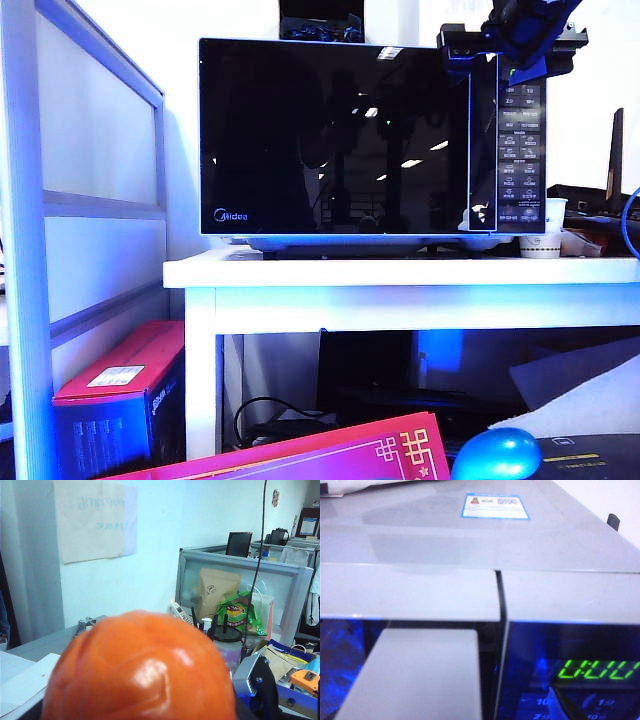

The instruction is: Open the microwave door, place the orange inside the microwave, then close the microwave door.

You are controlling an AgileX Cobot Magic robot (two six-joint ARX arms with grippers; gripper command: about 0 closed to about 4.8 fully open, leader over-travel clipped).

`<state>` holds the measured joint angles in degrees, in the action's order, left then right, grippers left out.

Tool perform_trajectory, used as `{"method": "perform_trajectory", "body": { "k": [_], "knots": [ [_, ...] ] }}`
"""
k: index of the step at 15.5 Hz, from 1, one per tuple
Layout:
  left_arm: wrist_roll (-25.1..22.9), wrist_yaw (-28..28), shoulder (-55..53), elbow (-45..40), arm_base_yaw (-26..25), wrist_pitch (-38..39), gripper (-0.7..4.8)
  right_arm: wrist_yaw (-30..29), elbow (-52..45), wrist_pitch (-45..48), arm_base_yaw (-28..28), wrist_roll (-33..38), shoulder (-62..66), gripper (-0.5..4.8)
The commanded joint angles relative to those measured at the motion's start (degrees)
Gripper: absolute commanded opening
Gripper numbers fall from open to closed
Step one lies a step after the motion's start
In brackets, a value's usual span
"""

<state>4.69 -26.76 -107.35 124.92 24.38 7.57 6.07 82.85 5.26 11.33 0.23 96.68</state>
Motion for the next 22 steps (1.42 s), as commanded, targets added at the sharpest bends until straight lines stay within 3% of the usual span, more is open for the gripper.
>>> {"method": "perform_trajectory", "body": {
  "k": [1,22],
  "knots": [
    [-0.22,-0.02,0.39,0.28,0.02,-0.31,3.72,0.07,0.17,0.92,0.02,0.2,0.57,1.99],
    [-0.2,-0.02,0.37,0.28,0.04,0.55,3.72,-1.36,0.2,-11.5,0.17,0.2,-6.97,2.03]
  ]
}}
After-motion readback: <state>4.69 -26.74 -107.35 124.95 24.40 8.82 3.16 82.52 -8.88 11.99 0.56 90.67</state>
